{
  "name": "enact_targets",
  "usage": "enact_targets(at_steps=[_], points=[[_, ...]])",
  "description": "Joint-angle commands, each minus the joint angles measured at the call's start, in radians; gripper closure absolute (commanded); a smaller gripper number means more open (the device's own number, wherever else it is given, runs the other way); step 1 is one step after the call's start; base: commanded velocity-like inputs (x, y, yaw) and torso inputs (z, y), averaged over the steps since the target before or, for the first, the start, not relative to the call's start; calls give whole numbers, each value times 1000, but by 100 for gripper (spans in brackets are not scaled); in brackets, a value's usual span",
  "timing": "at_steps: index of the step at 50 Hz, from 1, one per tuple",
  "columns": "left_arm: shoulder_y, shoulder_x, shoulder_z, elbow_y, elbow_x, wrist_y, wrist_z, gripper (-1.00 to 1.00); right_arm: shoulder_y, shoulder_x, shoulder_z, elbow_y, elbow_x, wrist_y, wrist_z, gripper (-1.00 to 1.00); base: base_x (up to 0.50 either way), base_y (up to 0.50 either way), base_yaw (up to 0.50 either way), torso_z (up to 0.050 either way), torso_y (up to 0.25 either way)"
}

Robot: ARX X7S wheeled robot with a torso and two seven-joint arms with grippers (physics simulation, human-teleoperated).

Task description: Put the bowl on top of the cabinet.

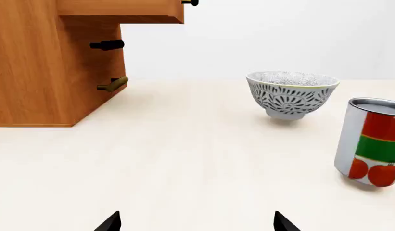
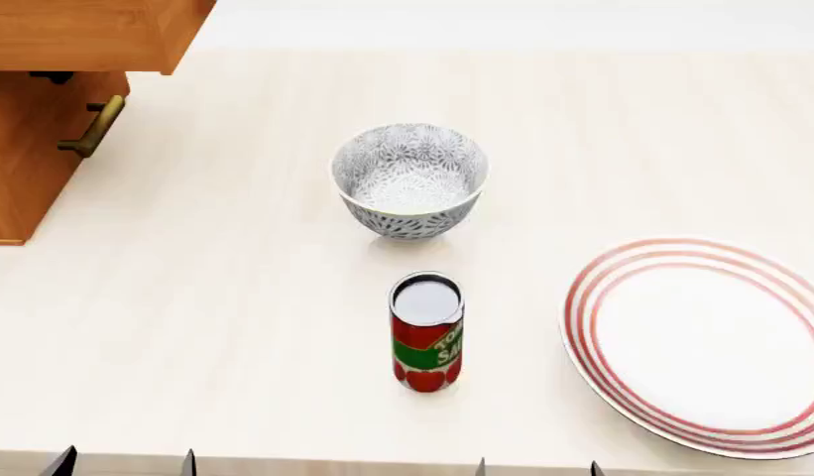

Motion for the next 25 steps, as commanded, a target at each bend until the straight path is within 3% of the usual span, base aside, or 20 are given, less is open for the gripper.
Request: enact_targets(at_steps=[1,21,22,23,25], points=[[-1,-16,19,-3,-15,2,-18,-100,0,16,-21,-10,12,16,21,-100,0,0,0,0,0],[-1,-73,92,-4,-13,-1,-83,-100,0,63,-75,-8,60,8,73,-100,0,0,0,0,0],[29,-170,243,29,-209,159,-265,-100,3,90,-365,-34,91,-84,374,-100,0,0,0,0,0],[-1,-22,43,-7,72,-19,-18,-100,-3,10,-15,-13,5,16,11,-100,0,0,0,0,0],[-8,-27,55,-15,75,-30,-32,-100,1,21,-26,-11,14,19,24,-100,0,0,0,0,0]])
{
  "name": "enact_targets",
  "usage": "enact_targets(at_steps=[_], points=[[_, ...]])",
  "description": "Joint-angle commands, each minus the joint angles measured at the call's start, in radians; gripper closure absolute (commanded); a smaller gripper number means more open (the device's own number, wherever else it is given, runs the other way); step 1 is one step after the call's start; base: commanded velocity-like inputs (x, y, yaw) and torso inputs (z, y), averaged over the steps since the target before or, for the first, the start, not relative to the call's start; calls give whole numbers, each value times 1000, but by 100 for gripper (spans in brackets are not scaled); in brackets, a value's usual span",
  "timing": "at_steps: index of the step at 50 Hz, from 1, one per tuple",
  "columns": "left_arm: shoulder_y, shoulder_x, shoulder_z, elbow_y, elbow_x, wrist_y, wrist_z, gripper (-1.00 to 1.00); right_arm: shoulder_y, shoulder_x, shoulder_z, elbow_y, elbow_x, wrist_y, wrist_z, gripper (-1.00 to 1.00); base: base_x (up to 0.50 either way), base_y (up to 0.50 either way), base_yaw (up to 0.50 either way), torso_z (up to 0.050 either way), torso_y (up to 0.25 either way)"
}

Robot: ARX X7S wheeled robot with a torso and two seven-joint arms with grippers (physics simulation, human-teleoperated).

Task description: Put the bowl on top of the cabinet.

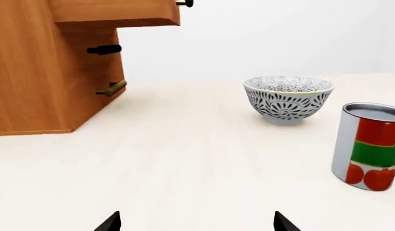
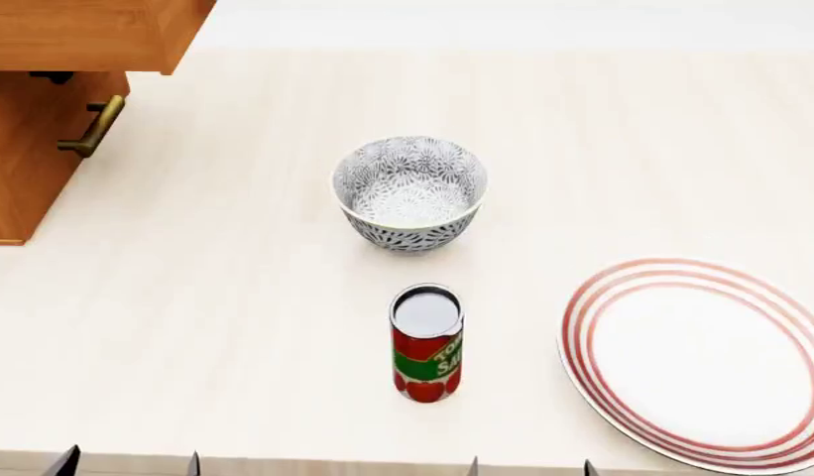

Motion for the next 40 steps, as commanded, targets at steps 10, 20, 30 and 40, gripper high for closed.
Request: enact_targets(at_steps=[10,20,30,40], points=[[-13,7,25,-11,103,-82,18,-100,1,3,25,4,0,14,-26,-100,0,0,0,0,0],[-12,-7,38,-3,88,-91,-6,-100,-2,21,5,2,9,11,-8,-100,0,0,0,0,0],[-12,-24,64,-1,81,-106,-6,-100,1,37,-22,-4,-17,27,23,-100,0,0,0,0,0],[-16,-33,74,-4,71,-107,-22,-100,3,52,-41,2,-18,18,38,-100,0,410,0,0,0]])
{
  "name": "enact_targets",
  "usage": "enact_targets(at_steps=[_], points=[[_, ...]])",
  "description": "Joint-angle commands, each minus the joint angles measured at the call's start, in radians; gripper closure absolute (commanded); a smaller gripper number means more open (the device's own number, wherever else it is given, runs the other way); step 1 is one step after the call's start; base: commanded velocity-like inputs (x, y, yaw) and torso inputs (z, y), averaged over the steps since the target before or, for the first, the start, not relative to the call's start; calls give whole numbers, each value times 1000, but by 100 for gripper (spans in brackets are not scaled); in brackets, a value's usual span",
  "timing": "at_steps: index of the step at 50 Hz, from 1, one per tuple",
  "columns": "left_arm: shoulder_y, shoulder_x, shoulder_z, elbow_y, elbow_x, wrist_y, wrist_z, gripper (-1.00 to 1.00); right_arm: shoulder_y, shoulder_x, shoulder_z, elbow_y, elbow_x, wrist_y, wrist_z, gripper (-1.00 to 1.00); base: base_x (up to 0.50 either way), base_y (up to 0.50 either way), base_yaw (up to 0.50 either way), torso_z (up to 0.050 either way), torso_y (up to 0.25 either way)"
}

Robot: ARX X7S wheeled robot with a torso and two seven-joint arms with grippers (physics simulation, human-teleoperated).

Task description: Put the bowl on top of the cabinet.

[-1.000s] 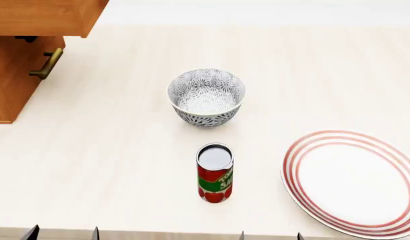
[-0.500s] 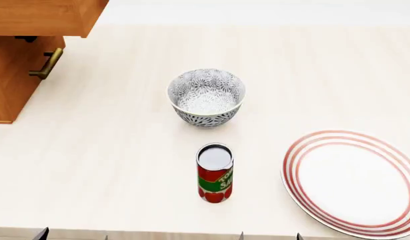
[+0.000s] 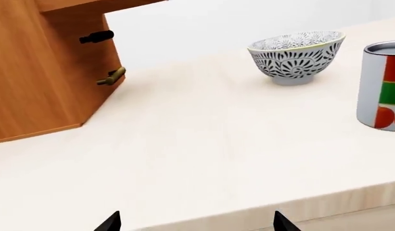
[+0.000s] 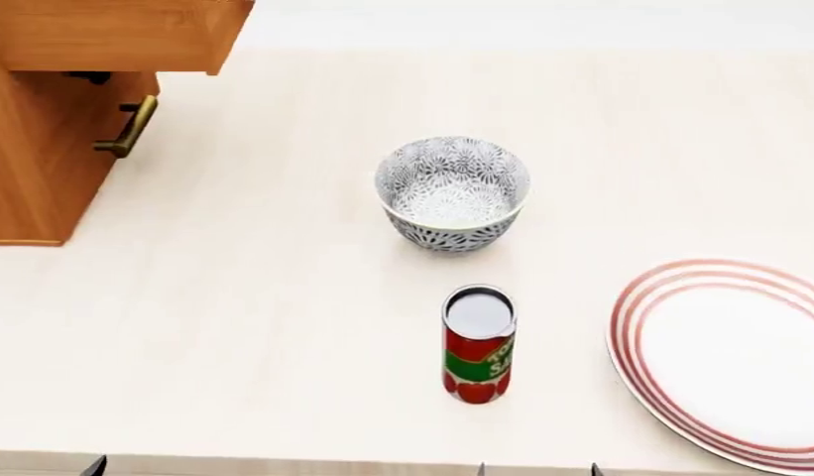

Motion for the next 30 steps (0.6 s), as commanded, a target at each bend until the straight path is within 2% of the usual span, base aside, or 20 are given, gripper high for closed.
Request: enact_targets(at_steps=[1,30], points=[[-3,10,-18,-2,-24,-1,12,-100,4,-3,-2,3,-21,4,1,-100,0,500,0,0,0],[-10,-18,23,-3,-51,-13,-8,-100,5,23,-32,4,6,-7,28,-100,0,500,0,0,0]])
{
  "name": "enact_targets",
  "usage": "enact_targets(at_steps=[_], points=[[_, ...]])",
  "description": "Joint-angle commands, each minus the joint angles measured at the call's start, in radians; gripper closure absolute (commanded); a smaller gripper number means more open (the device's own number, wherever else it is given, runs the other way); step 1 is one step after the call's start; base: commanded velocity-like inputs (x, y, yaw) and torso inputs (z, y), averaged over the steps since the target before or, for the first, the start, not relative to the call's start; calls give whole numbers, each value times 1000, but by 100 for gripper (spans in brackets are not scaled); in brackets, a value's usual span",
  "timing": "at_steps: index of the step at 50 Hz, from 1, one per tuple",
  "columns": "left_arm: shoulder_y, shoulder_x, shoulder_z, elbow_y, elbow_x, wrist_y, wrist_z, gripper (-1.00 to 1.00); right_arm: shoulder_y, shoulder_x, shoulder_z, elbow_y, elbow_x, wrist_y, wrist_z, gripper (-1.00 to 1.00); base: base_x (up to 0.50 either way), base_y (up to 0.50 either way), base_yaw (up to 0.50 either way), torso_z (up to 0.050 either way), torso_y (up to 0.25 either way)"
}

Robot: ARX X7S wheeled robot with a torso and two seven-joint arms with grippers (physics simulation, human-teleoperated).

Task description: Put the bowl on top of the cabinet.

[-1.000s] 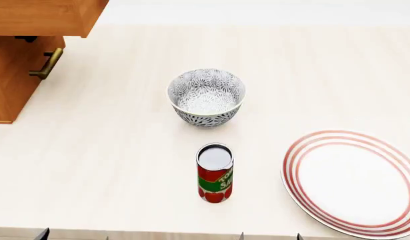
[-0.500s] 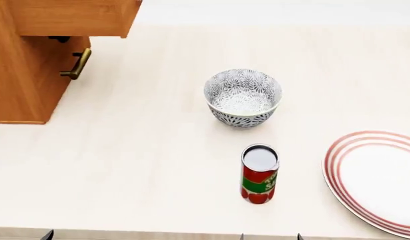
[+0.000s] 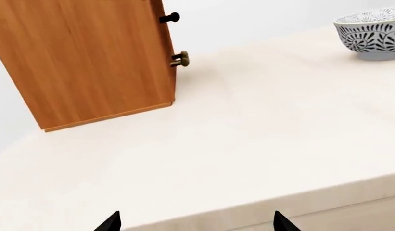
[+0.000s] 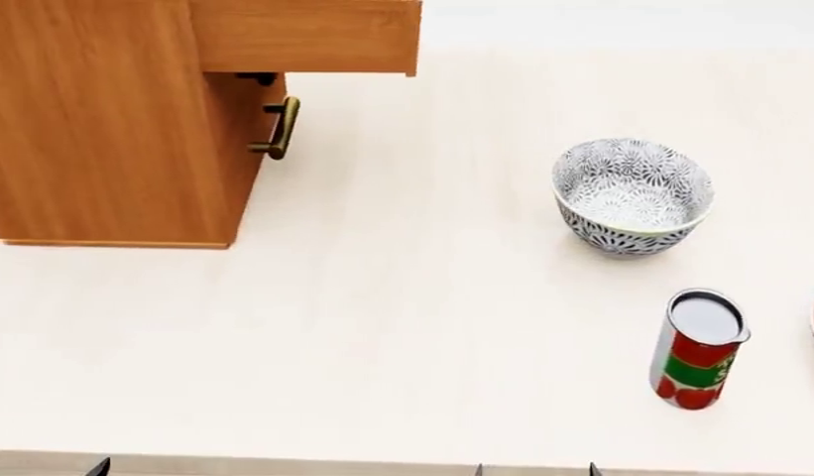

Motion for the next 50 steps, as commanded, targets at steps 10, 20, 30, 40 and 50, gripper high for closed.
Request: enact_targets(at_steps=[10,20,30,40,50], points=[[-9,8,-7,-5,-28,-5,15,-100,3,-3,4,0,1,2,-2,-100,0,500,0,0,0],[-10,1,4,-5,-33,-8,7,-100,9,1,0,7,17,12,4,-100,0,498,0,0,0],[-8,-4,6,-3,-43,-5,-2,-100,6,5,-1,2,41,0,5,-100,0,305,0,0,0],[-32,-10,16,41,-108,-141,55,-100,8,23,9,-41,125,112,-19,-100,0,0,0,0,0],[-63,-53,-9,716,-138,-655,31,-100,70,137,88,-713,277,685,92,-100,0,0,0,0,0]])
